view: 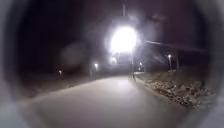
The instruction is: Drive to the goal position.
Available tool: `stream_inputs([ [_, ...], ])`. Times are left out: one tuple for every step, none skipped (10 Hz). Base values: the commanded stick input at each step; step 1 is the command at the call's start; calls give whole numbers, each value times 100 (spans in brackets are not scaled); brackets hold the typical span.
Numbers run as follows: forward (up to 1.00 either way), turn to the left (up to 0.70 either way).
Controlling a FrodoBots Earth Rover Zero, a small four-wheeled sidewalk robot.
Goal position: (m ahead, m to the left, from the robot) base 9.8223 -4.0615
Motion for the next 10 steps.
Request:
stream_inputs([
  [70, 8],
  [70, 0],
  [70, 0],
  [73, 0],
  [85, 0],
  [85, 0],
  [93, 0],
  [100, 0],
  [100, 0],
  [100, 0],
])
